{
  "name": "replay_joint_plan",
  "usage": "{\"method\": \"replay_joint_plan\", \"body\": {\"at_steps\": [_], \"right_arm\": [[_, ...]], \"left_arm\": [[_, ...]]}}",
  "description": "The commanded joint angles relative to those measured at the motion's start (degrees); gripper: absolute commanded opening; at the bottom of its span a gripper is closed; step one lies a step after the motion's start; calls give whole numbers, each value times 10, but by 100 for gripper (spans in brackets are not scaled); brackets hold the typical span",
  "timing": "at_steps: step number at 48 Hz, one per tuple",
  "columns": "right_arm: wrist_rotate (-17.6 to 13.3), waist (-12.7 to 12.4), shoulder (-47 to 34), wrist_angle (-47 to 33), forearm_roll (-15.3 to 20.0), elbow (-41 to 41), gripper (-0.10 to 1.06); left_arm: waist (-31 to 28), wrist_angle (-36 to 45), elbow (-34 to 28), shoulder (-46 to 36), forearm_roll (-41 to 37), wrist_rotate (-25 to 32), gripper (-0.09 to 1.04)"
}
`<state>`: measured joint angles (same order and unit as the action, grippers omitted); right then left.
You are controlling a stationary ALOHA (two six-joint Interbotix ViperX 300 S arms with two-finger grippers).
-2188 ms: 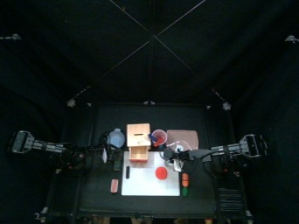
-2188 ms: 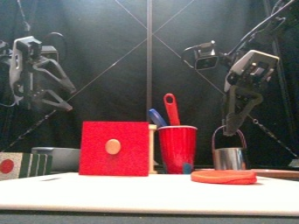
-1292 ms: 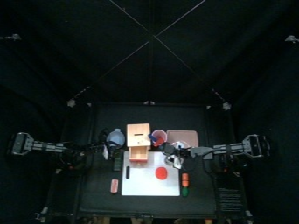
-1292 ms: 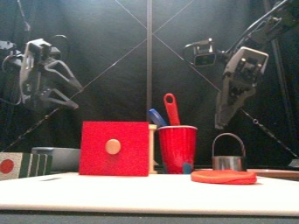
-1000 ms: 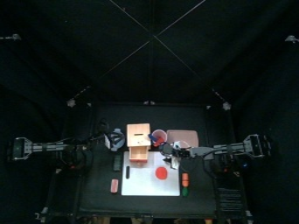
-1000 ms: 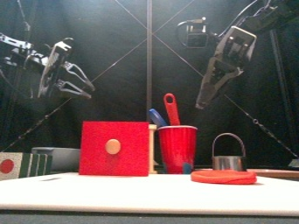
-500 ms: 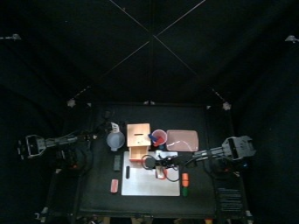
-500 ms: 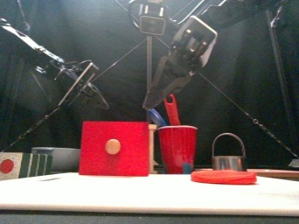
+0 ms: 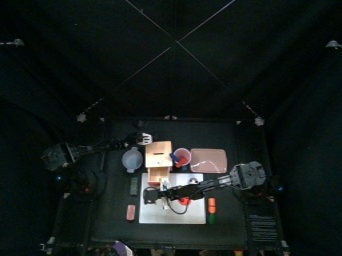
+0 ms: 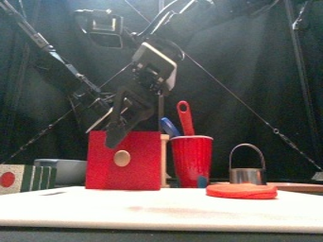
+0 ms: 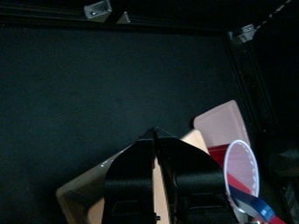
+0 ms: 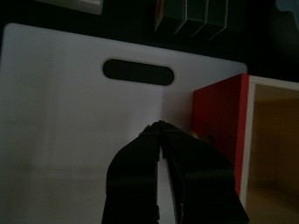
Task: Get the cutter from the drawer then cut the dough then place the extra dough in the bowl
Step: Shut the drawer
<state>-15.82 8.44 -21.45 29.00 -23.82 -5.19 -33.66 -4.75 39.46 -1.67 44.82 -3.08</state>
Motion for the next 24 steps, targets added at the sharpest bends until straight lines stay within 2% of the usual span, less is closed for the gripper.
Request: {"method": "replay_joint_plan", "body": {"at_steps": [1,24], "right_arm": [[-1,-11,2,19,-11,39,39],[6,-62,-24,30,-19,76,38]], "left_arm": [[-6,7,-18,-2,-5,1,37],[-10,39,-17,-1,-20,1,37]]}}
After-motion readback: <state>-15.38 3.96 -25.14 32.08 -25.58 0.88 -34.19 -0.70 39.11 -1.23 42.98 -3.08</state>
